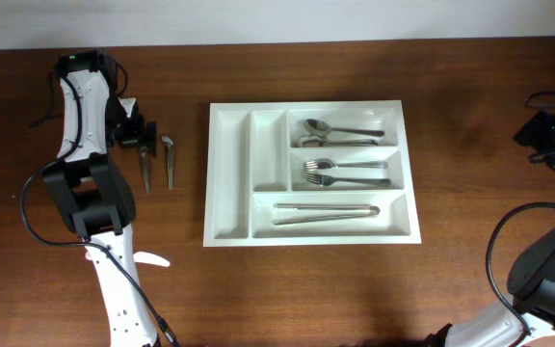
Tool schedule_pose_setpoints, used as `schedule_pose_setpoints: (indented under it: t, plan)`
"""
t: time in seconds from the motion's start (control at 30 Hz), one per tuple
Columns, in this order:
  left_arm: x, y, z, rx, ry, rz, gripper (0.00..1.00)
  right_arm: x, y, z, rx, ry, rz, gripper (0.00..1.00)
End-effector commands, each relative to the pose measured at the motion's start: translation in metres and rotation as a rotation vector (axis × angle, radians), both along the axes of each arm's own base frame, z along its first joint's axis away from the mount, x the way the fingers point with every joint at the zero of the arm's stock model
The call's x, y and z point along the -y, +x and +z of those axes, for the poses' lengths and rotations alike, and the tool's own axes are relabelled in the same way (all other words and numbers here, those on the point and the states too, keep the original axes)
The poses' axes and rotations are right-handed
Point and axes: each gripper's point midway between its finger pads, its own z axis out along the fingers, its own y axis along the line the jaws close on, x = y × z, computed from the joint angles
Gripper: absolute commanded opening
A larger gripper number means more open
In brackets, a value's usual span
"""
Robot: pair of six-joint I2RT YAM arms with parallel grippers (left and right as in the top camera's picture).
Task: Pack container
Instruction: 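Lower the left gripper onto the left spoon and close on it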
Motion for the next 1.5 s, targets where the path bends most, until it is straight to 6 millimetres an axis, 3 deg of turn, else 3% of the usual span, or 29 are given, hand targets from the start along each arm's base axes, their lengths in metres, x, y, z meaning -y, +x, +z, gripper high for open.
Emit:
schedule_pose_setpoints:
  t: [0.0,0.6,1.07,1.47]
  plan:
    - [-0.002,0.000,-0.005,-0.007,0.009,0.012,1.00,0.002,0.004,0.005,0.013,-0.009,-0.001,0.99]
    - [0.011,0.008,-0.012,0.002,0.080,-0.046,0.99,0.002,0.004,0.005,0.012,-0.009,0.000,0.99]
    - [0.013,-0.006,-0.034,-0.059,0.075,-0.023,0.99,0.002,0.004,0.005,0.012,-0.009,-0.001,0.98]
    - [0.015,-0.002,-0.036,-0.040,0.053,-0.015,1.00,0.002,0.004,0.005,0.013,-0.009,-0.001,0.99]
